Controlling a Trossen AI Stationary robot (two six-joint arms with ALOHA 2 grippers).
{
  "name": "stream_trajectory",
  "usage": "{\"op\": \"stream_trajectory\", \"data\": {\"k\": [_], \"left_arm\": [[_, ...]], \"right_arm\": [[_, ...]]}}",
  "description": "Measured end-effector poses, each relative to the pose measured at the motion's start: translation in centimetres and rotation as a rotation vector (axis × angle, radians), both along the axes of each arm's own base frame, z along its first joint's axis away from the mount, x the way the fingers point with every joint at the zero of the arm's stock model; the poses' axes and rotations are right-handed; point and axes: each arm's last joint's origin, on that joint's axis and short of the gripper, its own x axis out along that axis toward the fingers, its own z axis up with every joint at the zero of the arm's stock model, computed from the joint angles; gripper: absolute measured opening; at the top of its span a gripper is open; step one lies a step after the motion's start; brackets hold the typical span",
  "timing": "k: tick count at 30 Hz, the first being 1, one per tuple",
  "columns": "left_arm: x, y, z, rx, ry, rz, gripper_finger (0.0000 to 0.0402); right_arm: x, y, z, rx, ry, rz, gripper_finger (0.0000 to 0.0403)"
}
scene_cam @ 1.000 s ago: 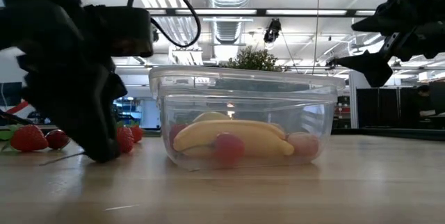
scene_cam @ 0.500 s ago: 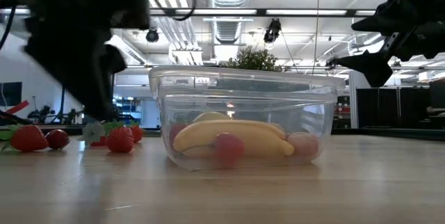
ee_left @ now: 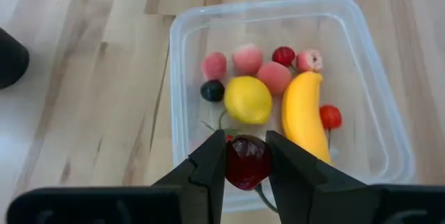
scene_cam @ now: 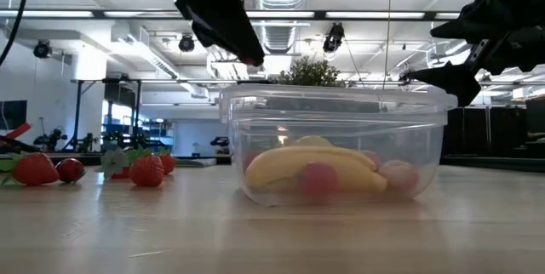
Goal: Pick and placing Produce into tupperware
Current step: Put the red cherry into the transparent bin
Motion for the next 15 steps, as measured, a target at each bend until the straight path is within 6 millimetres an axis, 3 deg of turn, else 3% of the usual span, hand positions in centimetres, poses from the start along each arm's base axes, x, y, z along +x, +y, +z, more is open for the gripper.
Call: {"op": "stream_trajectory", "data": {"k": [4,10,15], "left_arm": [[1.2,0.5,-0.3,-0.03,-0.035,-0.003,0.0074],[3.1,0.3,-2.5,-0.16,-0.01,-0.104,0.0078],[3.5,0.2,-2.1,-0.182,-0.029,-0.094,0.0123]], "right_arm": [[0.0,0.0,0.0,0.0,0.0,0.0,0.0347],[0.0,0.0,0.0,0.0,0.0,0.0,0.0348],[0.0,0.0,0.0,0.0,0.0,0.0,0.0349]]}}
